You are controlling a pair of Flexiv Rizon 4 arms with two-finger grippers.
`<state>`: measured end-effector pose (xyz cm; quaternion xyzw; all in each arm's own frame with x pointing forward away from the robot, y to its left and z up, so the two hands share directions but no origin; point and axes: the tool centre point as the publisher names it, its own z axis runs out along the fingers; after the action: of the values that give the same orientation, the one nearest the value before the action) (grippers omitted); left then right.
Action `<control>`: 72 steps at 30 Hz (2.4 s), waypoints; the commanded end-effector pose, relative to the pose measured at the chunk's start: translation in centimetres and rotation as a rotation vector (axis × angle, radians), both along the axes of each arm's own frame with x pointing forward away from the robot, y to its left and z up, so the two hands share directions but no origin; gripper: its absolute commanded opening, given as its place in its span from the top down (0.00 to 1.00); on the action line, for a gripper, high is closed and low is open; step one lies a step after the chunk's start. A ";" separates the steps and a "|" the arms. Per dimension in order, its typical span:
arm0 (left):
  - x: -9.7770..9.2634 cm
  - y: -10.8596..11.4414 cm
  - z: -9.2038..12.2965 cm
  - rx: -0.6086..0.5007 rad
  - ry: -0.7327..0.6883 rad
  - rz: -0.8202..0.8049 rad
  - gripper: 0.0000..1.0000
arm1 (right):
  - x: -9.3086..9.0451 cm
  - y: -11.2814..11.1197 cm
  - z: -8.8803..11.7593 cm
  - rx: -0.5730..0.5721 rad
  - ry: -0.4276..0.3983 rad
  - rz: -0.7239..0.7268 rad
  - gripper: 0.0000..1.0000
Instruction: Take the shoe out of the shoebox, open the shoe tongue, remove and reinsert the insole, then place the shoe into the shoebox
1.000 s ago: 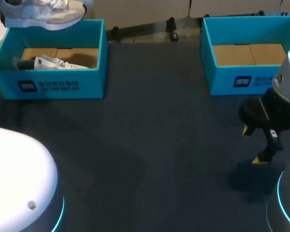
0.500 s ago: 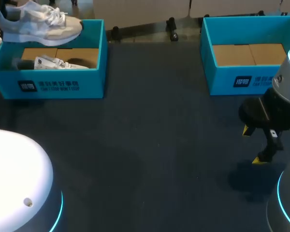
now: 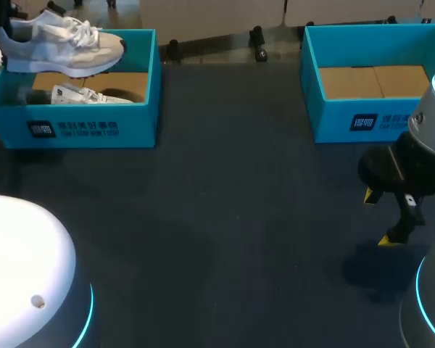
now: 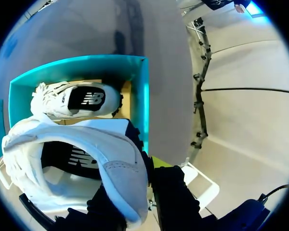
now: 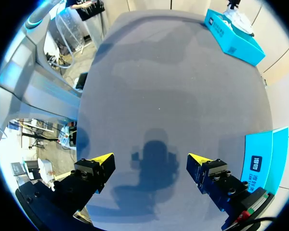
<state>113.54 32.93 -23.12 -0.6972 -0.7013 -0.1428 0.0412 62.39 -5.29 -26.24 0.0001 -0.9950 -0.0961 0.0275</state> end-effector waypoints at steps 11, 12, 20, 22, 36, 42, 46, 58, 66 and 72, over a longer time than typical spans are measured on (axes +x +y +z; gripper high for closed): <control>2.2 -0.5 0.9 -0.022 0.001 0.023 1.00 | 0.0 0.0 -0.1 -0.002 -0.001 0.000 0.00; 2.3 -0.6 1.0 -0.023 -0.001 0.023 1.00 | 0.0 0.0 -0.1 -0.002 -0.001 0.000 0.00; 3.8 -1.1 0.5 -0.026 -0.007 0.037 1.00 | 0.0 0.0 -0.1 -0.002 -0.001 0.000 0.00; 4.0 -1.2 0.3 -0.025 -0.007 0.039 1.00 | 0.0 0.0 -0.1 -0.002 -0.001 0.000 0.00; 4.7 -1.3 0.0 -0.019 -0.024 0.025 1.00 | 0.0 0.0 -0.1 -0.002 -0.001 0.000 0.00; 4.8 -1.7 -0.5 -0.020 -0.003 0.013 1.00 | 0.0 0.0 -0.1 -0.002 -0.001 0.000 0.00; 5.6 -2.4 -1.9 -0.023 0.024 0.011 1.00 | 0.0 0.0 -0.1 -0.002 -0.001 0.000 0.00; 5.2 -2.1 -4.2 -0.007 0.050 -0.006 1.00 | 0.0 0.0 -0.1 -0.002 -0.001 0.000 0.00; 4.0 -1.3 -5.6 -0.005 0.065 -0.012 1.00 | 0.0 0.0 -0.1 -0.002 -0.001 0.000 0.00; 4.0 -1.5 -7.6 0.019 0.091 0.003 1.00 | 0.0 0.0 -0.1 -0.002 -0.001 0.000 0.00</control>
<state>117.14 31.77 -29.91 -0.7027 -0.6979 -0.1146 0.0768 62.39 -5.29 -26.24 0.0001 -0.9950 -0.0961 0.0275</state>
